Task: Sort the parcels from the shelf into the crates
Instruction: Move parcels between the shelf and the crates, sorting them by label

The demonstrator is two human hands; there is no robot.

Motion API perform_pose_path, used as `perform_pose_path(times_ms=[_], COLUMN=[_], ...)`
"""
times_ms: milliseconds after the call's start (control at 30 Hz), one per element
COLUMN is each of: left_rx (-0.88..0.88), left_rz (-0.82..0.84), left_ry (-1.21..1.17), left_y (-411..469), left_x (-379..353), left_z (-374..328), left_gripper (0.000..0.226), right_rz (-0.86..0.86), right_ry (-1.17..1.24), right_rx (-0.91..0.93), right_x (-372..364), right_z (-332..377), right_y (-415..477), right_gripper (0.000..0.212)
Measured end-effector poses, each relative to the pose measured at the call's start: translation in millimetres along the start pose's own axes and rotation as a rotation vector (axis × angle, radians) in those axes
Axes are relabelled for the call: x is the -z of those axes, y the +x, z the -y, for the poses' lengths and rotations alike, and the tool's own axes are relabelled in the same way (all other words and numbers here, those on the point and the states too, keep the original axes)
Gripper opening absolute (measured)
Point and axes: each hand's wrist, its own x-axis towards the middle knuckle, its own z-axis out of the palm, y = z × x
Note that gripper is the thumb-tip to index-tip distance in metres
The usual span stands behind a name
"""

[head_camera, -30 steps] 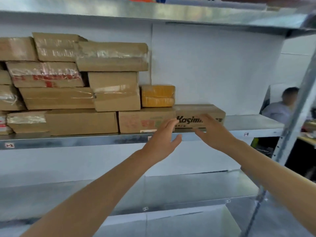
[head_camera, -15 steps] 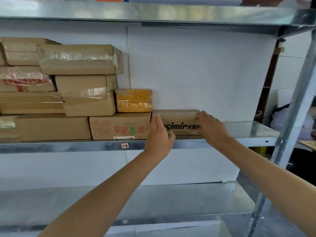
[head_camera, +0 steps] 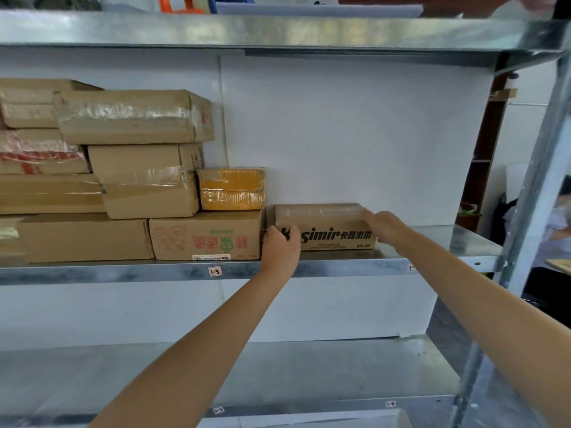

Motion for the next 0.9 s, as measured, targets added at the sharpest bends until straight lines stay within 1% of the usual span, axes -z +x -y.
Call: perform_pose_path(times_ms=[67,167,233,333,500,633,733,900], left_rx=[0.021,0.041,0.042,0.058,0.105,0.118,0.107,0.122], left_rz=[0.013,-0.004,-0.001,-0.007,-0.045,-0.116,-0.172,-0.232], left_ry=[-0.029,-0.072,-0.143,-0.259,-0.509,-0.617,-0.624,-0.580], left_y=[4,4,1,-9,-38,-70,-94,-123], left_x=[0,-1,-1,1,10,22,36,62], left_z=[0,2,3,2,0,11,33,71], left_gripper=[0.048,0.052,0.044,0.022,0.024,0.023,0.021,0.015], right_rz=[0.024,-0.023,-0.066,-0.143,-0.252,-0.289,-0.256,-0.095], right_ry=[0.051,0.042,0.055,0.079,0.190,0.243,0.217,0.184], right_rx=[-0.032,0.025,0.054,0.056,0.107,0.208,0.251,0.260], right_x=[-5,-10,-9,1,16,16,1,-44], right_z=[-2,-11,-19,-33,-51,-59,-71,-86], right_y=[2,-3,-8,-19,-58,-101,-129,-153], right_gripper=[0.062,0.059,0.055,0.049,0.037,0.038,0.036,0.021])
